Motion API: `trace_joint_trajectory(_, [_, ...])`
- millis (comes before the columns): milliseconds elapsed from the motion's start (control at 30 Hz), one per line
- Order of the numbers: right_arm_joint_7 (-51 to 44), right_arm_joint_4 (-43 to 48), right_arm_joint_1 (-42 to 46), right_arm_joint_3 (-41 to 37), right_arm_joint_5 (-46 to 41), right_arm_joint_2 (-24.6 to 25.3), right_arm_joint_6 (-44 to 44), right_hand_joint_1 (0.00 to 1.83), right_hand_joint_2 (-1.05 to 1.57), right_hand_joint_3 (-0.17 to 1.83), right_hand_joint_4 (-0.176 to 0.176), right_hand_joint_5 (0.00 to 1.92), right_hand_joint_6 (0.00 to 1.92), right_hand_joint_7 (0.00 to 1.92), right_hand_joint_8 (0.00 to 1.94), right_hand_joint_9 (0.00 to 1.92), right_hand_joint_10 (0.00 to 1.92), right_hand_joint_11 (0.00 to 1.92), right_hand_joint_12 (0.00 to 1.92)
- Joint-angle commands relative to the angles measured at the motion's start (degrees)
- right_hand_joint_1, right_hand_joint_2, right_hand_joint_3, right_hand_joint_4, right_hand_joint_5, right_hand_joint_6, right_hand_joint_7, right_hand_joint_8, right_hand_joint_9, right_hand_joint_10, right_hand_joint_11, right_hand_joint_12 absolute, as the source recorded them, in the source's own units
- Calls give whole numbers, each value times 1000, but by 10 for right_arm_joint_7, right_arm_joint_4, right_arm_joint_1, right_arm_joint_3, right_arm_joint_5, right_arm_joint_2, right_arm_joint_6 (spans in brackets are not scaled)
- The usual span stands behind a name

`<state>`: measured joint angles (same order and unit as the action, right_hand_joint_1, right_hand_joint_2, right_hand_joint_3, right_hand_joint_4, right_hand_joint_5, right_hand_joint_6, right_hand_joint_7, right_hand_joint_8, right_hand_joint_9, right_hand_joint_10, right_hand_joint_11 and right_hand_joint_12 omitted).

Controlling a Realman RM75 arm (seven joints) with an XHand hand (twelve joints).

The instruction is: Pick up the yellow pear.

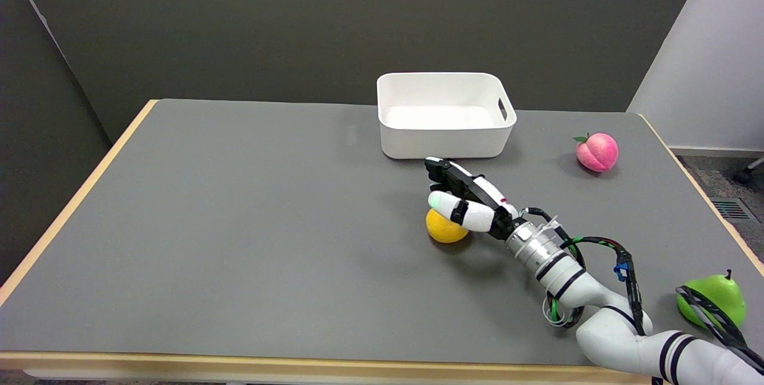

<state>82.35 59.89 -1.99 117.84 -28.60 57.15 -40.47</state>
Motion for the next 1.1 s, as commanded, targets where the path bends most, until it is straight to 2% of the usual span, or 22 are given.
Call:
trace_joint_trajectory(33, [2,-8,-3,6,27,1,-10,671,606,886,-70,118,323,93,267,-1,594,-1,976])
trace_joint_trajectory(133, [2,-8,-3,6,31,0,-10,711,600,896,-69,108,312,69,260,-1,562,-1,967])
trace_joint_trajectory(200, [2,-8,-3,6,31,0,-10,750,565,968,-68,63,388,52,251,0,528,-1,966])
trace_joint_trajectory(267, [2,-10,-3,7,31,0,-10,889,566,987,-69,39,395,43,213,3,479,-1,915])
trace_joint_trajectory(333, [2,-11,-3,7,32,0,-9,792,567,975,-70,51,363,43,208,-1,478,-1,974])
trace_joint_trajectory(1100, [2,-12,-3,12,32,1,-5,823,583,992,-69,47,348,46,197,-1,464,-1,997])
